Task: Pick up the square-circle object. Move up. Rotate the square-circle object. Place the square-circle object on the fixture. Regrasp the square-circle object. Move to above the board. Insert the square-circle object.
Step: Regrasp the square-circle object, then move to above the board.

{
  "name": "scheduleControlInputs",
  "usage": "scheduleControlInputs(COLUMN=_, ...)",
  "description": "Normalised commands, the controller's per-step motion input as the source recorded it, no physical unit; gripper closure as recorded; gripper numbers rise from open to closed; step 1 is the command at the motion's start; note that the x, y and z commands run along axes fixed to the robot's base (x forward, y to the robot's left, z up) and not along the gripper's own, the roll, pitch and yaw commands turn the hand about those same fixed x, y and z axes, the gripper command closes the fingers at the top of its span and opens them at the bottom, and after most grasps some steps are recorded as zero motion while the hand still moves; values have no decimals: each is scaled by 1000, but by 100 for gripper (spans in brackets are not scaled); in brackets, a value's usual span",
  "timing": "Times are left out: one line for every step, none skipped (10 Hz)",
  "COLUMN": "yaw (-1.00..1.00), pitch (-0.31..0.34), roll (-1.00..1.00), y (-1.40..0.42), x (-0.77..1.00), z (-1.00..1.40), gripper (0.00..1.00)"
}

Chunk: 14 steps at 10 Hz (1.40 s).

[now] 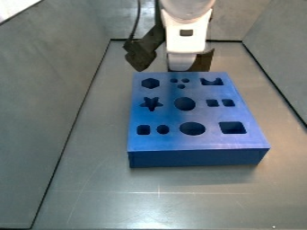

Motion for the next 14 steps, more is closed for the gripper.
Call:
scheduleControlInputs(yaw=-54, pitch=111, roll=85, y=-9, x=801, z=-39, gripper=0)
scheduleControlInputs(yaw=-29, pitch=130, roll=90, y=-9, x=713, z=-41, gripper=0)
scheduleControlInputs(yaw=6, pitch=146, roll=102, y=-10, x=601, z=-38, gripper=0)
scheduleControlInputs(yaw=28, pitch=153, roll=112, y=-14, x=527, z=-36, gripper=0)
scheduleControlInputs(yaw=52, pitch=156, roll=121, y=-16, x=458, z=-38, gripper=0)
scheduleControlInputs(yaw=72, pitch=151, roll=125, y=-19, x=393, z=-33, gripper=0)
scheduleControlInputs(yaw=91, pitch=143, roll=124, y=-26, x=309, z=-34, gripper=0)
scheduleControlInputs(yaw=102, pitch=137, roll=123, y=-28, x=246, z=-33, gripper=0)
scheduleControlInputs(yaw=0, pitch=0, roll=0, y=0, x=0, z=0, gripper=100)
scheduleControlInputs(yaw=-151, pitch=-49, roll=-256, y=-267, x=-352, z=1000, gripper=100)
scheduleControlInputs(yaw=-152, pitch=-45, roll=-255, y=-265, x=-353, z=1000, gripper=100)
scheduleControlInputs(yaw=-132, pitch=-18, roll=-225, y=-227, x=-338, z=1000, gripper=100)
scheduleControlInputs(yaw=-119, pitch=3, roll=-213, y=-205, x=-313, z=1000, gripper=100)
scheduleControlInputs(yaw=-107, pitch=41, roll=-183, y=-187, x=-290, z=1000, gripper=100)
